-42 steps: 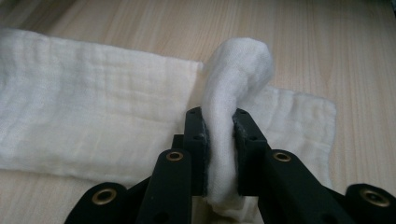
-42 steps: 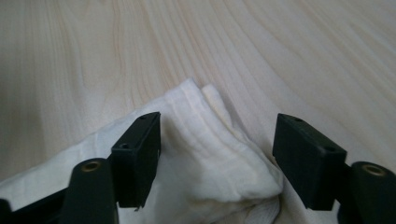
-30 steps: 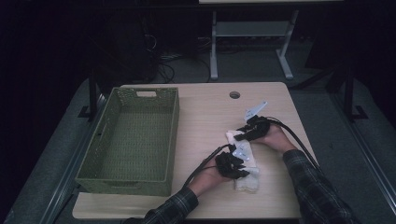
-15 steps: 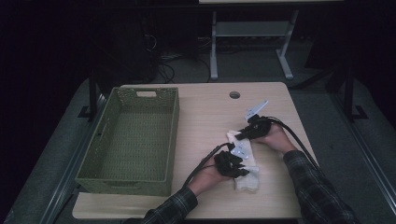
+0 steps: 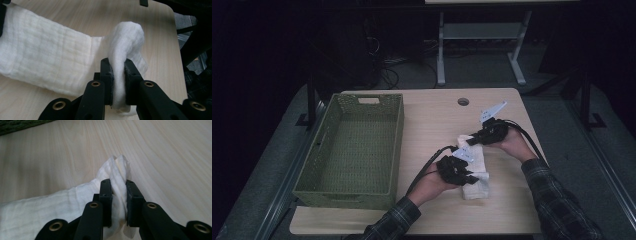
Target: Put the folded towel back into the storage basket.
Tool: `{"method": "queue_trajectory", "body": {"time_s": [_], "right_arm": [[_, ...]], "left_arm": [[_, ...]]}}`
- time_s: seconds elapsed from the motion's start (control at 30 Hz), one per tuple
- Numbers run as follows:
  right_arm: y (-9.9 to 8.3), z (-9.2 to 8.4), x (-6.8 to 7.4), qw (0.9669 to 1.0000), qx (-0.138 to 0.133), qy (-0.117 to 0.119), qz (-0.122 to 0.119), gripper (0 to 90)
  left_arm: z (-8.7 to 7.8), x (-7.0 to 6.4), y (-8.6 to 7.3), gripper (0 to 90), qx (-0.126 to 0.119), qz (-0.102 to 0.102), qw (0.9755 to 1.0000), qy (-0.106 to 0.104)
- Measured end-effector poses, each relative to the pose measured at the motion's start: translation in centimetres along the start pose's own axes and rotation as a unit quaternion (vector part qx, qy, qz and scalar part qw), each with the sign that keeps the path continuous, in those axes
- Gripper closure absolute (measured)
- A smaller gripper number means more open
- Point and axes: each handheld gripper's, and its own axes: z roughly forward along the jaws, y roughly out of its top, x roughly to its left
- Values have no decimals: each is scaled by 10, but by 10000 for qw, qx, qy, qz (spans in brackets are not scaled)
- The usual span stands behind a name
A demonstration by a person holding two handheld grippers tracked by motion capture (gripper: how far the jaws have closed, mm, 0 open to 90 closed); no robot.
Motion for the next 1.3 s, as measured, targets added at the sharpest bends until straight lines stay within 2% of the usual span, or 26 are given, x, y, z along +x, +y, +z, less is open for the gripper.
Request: {"method": "queue_trajectory", "body": {"time_s": [0.03, 0.07, 0.1, 0.13, 0.37, 0.47, 0.5, 0.77, 0.83, 0.9, 1.03, 1.3], "right_arm": [[2, -3, 0, 10000, -7, -17, -74, 778], [3, -5, 2, 10000, -39, -12, -34, 778], [5, -8, 1, 9999, -59, -20, -147, 777], [6, -9, 2, 9999, -82, -12, -91, 778], [13, -19, 5, 9996, -221, -49, -171, 778], [18, -24, 5, 9994, -264, -61, -226, 777], [19, -25, 6, 9995, -273, -30, -175, 778], [39, -33, 12, 9987, -326, -105, -366, 778], [44, -34, 13, 9985, -377, -98, -394, 778], [51, -33, 16, 9984, -411, -95, -367, 778], [62, -31, 18, 9979, -407, -107, -487, 778], [87, -24, 25, 9968, -517, -61, -610, 777]], "left_arm": [[-2, -1, 1, 800, 6, -10, 10000, 6], [-4, -2, 3, 800, 0, -29, 10000, 24], [-6, -3, 5, 800, -9, -41, 10000, 22], [-9, -4, 7, 800, -15, -60, 10000, 14], [-28, -6, 19, 800, -43, -101, 9999, 95], [-36, -6, 23, 800, -32, -73, 9998, 158], [-38, -6, 24, 800, -51, -66, 9998, 178], [-67, -4, 33, 800, -92, -12, 9994, 335], [-75, -1, 33, 800, -187, -34, 9991, 375], [-82, 0, 33, 799, -199, -57, 9989, 422], [-97, 3, 33, 799, -155, -24, 9983, 556], [-127, 14, 26, 799, -313, -121, 9977, 597]]}}
